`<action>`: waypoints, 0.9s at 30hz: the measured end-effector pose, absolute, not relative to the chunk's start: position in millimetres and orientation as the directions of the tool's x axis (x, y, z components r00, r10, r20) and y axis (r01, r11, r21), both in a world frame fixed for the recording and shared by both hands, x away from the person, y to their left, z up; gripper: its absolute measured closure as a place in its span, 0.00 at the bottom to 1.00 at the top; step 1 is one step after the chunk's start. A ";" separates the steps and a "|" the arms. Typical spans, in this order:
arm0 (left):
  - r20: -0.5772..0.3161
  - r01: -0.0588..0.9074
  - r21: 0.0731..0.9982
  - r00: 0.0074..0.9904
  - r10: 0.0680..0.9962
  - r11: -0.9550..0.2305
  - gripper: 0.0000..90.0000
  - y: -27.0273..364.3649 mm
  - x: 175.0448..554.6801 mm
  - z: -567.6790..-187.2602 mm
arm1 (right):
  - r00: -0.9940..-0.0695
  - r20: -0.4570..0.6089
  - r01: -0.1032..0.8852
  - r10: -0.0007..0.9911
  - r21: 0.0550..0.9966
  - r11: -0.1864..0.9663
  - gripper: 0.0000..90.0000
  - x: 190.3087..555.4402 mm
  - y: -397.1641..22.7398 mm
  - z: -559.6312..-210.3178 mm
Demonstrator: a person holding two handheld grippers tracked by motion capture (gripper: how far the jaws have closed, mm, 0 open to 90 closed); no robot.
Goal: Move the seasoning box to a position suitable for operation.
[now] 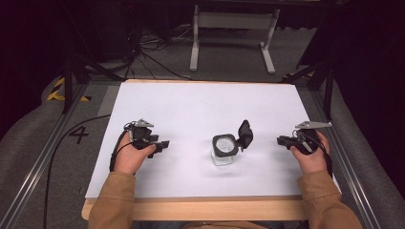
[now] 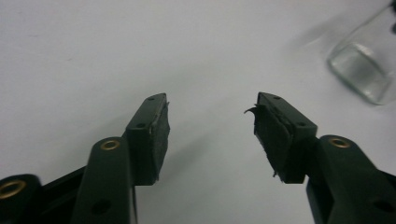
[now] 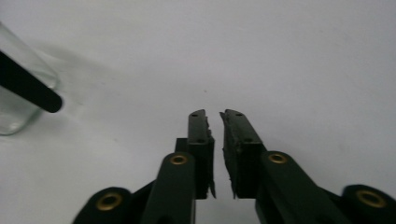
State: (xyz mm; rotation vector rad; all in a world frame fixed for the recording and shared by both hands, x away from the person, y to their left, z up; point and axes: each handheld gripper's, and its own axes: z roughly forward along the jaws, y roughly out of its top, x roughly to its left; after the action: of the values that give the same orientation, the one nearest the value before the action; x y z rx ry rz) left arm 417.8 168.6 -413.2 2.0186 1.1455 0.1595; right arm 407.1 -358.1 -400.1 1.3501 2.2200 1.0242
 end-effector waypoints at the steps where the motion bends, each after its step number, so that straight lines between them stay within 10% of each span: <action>1: -0.276 0.672 0.691 0.585 0.762 -0.265 0.54 167.9 416.8 -411.1 | -0.500 0.079 0.612 0.862 0.736 0.288 0.93 405.1 -356.6 -398.1; 11: -0.263 0.629 0.721 0.636 0.726 -0.290 0.60 164.3 415.9 -394.2 | -0.523 0.128 0.583 0.843 0.775 0.244 1.00 392.8 -355.4 -378.4; 27: -0.276 0.527 0.723 0.813 0.513 -0.447 0.96 98.2 408.8 -388.3 | -0.624 0.121 0.507 0.772 0.815 0.282 1.00 390.0 -316.6 -348.9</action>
State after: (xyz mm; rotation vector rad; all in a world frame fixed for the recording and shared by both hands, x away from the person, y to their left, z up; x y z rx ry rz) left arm 408.8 98.2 -388.3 2.1246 0.7631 -0.0213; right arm 390.0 -316.6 -348.9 1.1671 2.2587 1.2637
